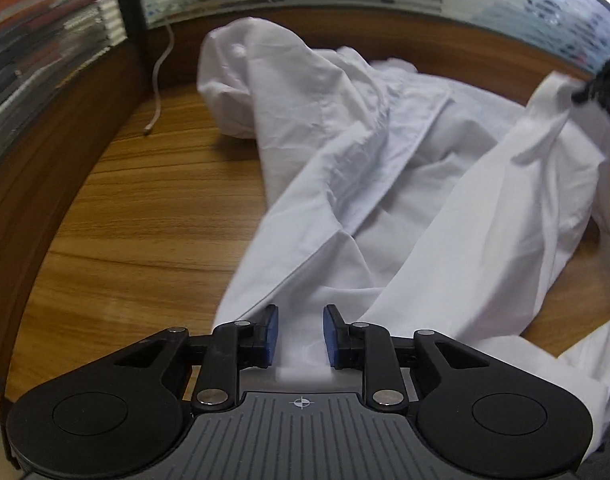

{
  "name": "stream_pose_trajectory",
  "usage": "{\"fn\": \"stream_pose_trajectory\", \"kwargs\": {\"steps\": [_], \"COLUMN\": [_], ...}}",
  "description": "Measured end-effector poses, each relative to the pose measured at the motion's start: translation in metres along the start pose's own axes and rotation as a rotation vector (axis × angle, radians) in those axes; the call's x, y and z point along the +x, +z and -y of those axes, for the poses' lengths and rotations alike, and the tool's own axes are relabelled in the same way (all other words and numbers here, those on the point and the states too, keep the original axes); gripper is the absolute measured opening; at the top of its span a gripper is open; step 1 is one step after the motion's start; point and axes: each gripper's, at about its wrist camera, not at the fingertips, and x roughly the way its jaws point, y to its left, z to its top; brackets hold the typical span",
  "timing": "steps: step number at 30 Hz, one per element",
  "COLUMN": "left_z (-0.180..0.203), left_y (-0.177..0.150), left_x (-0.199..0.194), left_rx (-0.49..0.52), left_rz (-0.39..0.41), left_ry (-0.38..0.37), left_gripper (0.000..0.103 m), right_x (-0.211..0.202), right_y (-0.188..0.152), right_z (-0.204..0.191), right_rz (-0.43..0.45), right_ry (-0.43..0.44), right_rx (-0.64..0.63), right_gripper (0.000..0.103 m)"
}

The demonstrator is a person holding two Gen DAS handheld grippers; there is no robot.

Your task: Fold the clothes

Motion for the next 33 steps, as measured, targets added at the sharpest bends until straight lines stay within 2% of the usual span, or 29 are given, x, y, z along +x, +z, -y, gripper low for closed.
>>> {"fn": "stream_pose_trajectory", "kwargs": {"steps": [2,5,7,9,11,16,24,26,33], "left_z": [0.005,0.019,0.028,0.038,0.047,0.081,0.139,0.150,0.174], "left_y": [0.001,0.004,0.006,0.008,0.010,0.010,-0.008,-0.014,-0.034], "left_x": [-0.012,-0.028,-0.038,-0.048,-0.058,-0.067,-0.052,-0.048,-0.037], "left_rx": [-0.023,-0.042,-0.055,-0.067,-0.080,-0.091,-0.072,-0.071,-0.037], "left_rz": [0.019,0.041,0.056,0.070,0.085,0.073,-0.035,-0.060,-0.129], "left_ry": [0.009,0.016,0.021,0.026,0.031,0.030,0.056,0.077,0.194], "left_gripper": [0.037,0.043,0.046,0.050,0.059,0.070,0.072,0.073,0.073], "right_x": [0.005,-0.007,-0.023,-0.040,-0.050,-0.056,-0.029,-0.023,0.001], "right_y": [-0.003,-0.007,-0.014,-0.021,-0.033,-0.074,-0.120,-0.126,-0.134], "right_z": [0.000,0.005,0.015,0.025,0.031,0.030,-0.006,-0.017,-0.045], "right_rz": [0.005,0.044,0.077,0.108,0.118,0.110,0.086,0.086,0.089], "right_ry": [0.013,0.040,0.083,0.126,0.176,0.276,0.367,0.378,0.399], "right_rx": [-0.007,0.014,0.054,0.094,0.136,0.222,0.183,0.152,0.026], "right_gripper": [0.029,0.036,0.039,0.046,0.046,0.046,0.049,0.052,0.052]}}
